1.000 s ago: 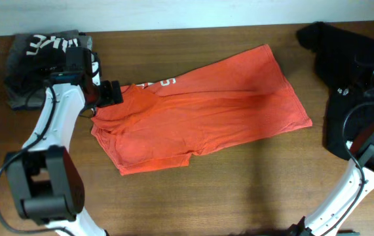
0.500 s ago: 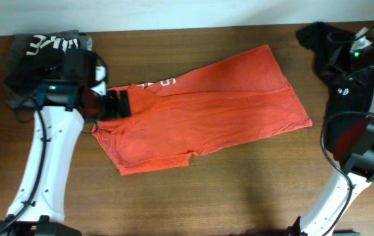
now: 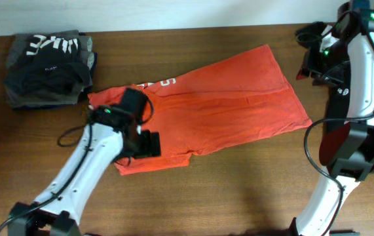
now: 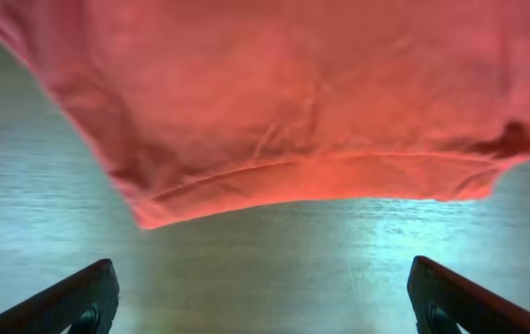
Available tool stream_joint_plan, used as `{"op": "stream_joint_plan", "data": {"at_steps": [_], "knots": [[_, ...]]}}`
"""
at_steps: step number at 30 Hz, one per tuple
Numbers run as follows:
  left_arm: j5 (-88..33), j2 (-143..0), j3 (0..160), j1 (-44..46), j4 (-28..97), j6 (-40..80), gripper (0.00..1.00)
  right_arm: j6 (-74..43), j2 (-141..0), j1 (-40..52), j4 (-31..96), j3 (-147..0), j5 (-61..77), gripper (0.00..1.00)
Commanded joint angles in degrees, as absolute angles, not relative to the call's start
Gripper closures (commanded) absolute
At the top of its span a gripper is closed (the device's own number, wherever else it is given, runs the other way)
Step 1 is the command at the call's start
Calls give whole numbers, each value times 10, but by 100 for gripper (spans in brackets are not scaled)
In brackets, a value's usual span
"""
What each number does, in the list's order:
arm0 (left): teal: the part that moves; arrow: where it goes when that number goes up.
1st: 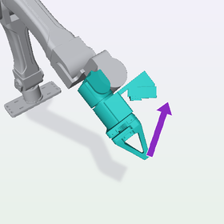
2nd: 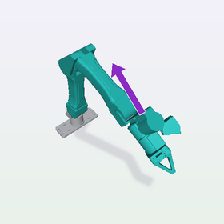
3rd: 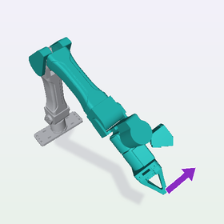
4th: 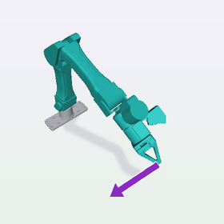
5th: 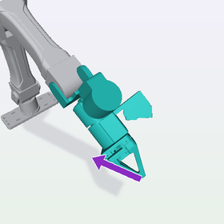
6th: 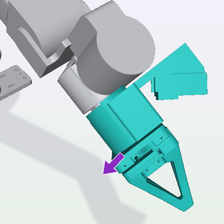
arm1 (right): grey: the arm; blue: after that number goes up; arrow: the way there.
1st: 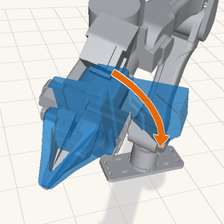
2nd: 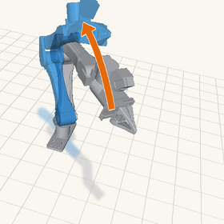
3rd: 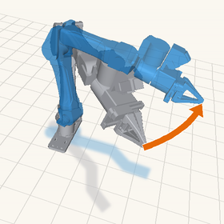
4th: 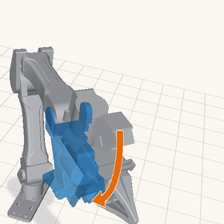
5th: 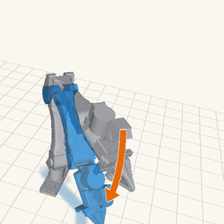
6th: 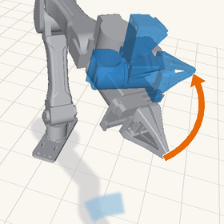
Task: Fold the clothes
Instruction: 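Move the left gripper to the shirt's front-left hem and grasp it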
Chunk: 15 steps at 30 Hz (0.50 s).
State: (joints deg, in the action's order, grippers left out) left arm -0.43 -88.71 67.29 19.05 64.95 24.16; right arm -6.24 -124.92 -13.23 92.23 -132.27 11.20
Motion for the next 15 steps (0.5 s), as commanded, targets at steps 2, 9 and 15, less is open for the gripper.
{"op": "stream_joint_plan", "data": {"at_steps": [2,9,15], "knots": [[4,-853,600,205,608,316,1,-64,-1227,-127,933,-1291,89,52],[13,-822,532,205,591,376,1,-69,-1216,-125,900,-1230,87,52],[13,-811,487,205,539,380,1,-69,-1214,-111,868,-1202,88,51]]}}
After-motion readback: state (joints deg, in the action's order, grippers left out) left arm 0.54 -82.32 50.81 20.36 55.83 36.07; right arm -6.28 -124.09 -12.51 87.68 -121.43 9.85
